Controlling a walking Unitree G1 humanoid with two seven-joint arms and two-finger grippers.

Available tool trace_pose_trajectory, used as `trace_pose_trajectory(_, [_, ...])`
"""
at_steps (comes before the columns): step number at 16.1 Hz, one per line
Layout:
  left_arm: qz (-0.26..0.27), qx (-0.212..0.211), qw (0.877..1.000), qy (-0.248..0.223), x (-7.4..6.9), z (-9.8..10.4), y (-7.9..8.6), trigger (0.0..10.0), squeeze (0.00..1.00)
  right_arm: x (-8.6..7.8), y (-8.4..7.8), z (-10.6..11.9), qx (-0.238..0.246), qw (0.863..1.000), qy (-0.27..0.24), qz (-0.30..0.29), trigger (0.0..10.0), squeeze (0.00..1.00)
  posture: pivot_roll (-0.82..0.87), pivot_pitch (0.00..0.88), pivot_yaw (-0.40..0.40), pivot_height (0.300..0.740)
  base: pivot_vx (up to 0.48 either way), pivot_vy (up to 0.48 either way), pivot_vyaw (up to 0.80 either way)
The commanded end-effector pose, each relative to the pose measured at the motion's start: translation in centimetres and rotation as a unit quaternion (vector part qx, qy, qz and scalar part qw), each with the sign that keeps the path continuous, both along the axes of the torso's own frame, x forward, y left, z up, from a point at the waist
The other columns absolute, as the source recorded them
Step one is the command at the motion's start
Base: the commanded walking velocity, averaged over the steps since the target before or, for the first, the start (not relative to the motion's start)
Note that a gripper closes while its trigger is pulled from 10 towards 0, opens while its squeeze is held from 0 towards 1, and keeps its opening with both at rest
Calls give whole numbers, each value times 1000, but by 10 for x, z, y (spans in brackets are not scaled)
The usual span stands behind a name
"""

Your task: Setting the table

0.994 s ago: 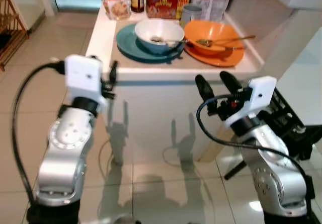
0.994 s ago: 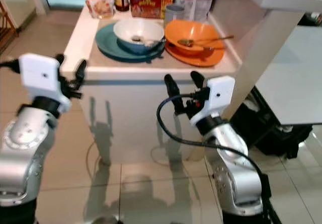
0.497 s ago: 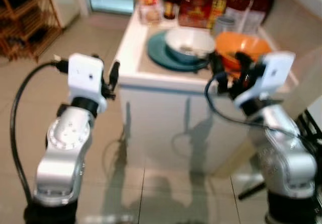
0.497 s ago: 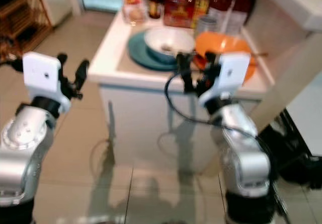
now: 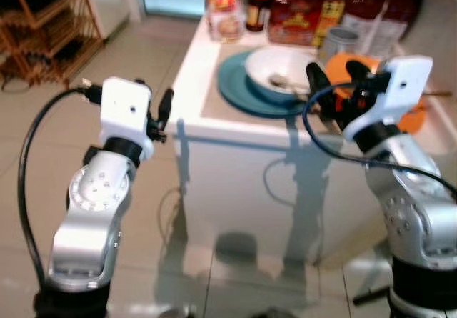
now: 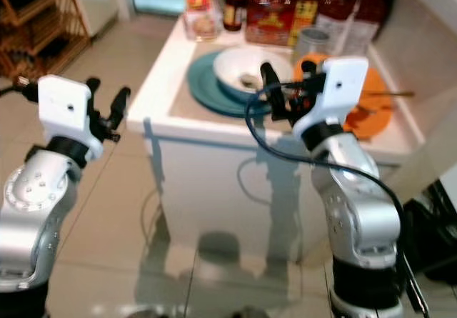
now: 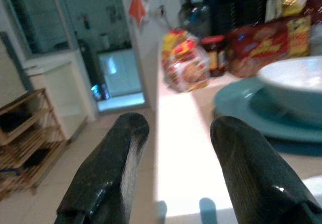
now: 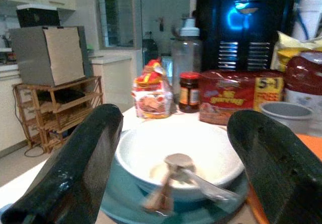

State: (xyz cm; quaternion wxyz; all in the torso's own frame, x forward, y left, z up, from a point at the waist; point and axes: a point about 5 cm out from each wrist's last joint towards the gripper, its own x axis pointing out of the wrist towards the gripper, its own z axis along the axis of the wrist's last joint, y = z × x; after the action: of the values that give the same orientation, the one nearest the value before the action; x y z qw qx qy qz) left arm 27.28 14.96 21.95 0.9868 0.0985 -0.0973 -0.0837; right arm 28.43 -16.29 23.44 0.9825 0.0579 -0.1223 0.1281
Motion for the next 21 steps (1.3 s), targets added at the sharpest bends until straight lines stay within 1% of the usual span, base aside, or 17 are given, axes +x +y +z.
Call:
trace_pose_trajectory(1, [-18,7,1000,-1,-3,0,-5,10000,0,-6,-4,4,14,1000,-17,0,10000,0,53,46,-59,740,0,0,0])
trace_pose_trajectory(3, [-32,5,999,-7,-5,-2,-6,10000,0,-13,-5,-5,33,999,-25,6,10000,0,52,48,-56,740,0,0,0])
trace_pose_trajectory(4, [-36,10,999,-10,-5,-1,-6,10000,0,-14,-6,-9,22,1000,-15,7,10000,612,52,48,-56,740,0,0,0])
trace_pose_trajectory(5, [-45,10,999,-4,-3,0,-5,10000,0,-10,-9,-2,30,999,-8,12,10000,1000,48,48,-47,740,0,0,0])
trace_pose_trajectory(6, [-47,10,999,-4,-3,1,-5,10000,0,-8,-9,0,35,999,-8,16,10000,1000,48,48,-47,740,0,0,0])
trace_pose_trajectory(7, [-58,12,998,-1,0,2,-6,10000,0,10,-10,16,-7,999,12,33,10000,1000,41,46,-36,740,0,0,0])
trace_pose_trajectory(9, [-65,15,998,0,1,3,-8,10000,0,21,-11,28,-23,999,11,41,10000,1000,40,43,-37,740,0,0,0])
trace_pose_trajectory(10, [-74,22,997,7,1,2,-10,10000,0,38,-13,43,-28,998,11,47,10000,1000,43,42,-47,740,0,0,0])
trace_pose_trajectory(11, [-77,25,997,10,3,3,-12,10000,0,59,-17,52,-47,998,38,36,10000,1000,47,38,-52,740,0,0,0])
trace_pose_trajectory(12, [-70,25,997,14,6,3,-12,10000,0,74,-18,51,-87,992,85,24,10000,1000,46,35,-50,740,0,0,0])
trace_pose_trajectory(13, [-67,29,997,20,8,2,-12,10000,0,87,-19,51,-114,985,130,22,10000,0,45,34,-49,740,0,0,0])
trace_pose_trajectory(14, [-70,31,997,22,9,2,-13,10000,0,97,-19,53,-112,981,155,32,10000,0,41,36,-47,740,0,0,0])
trace_pose_trajectory(15, [-73,29,997,23,10,3,-14,10000,0,104,-20,55,-108,980,165,40,10000,0,43,36,-49,740,0,0,0])
trace_pose_trajectory(17, [-79,32,996,26,10,3,-17,10000,0,117,-25,47,-109,965,234,43,10000,0,46,37,-51,740,0,0,0])
trace_pose_trajectory(18, [-81,31,996,28,11,4,-19,10000,0,118,-24,45,-106,961,247,60,10000,0,46,37,-52,740,0,0,0])
trace_pose_trajectory(19, [-83,32,996,30,11,5,-20,10000,0,120,-24,42,-112,953,272,80,10000,0,49,39,-55,740,0,0,0])
trace_pose_trajectory(21, [-86,35,995,31,12,7,-22,10000,0,123,-25,42,-139,939,300,97,10000,0,49,41,-55,740,0,0,0])
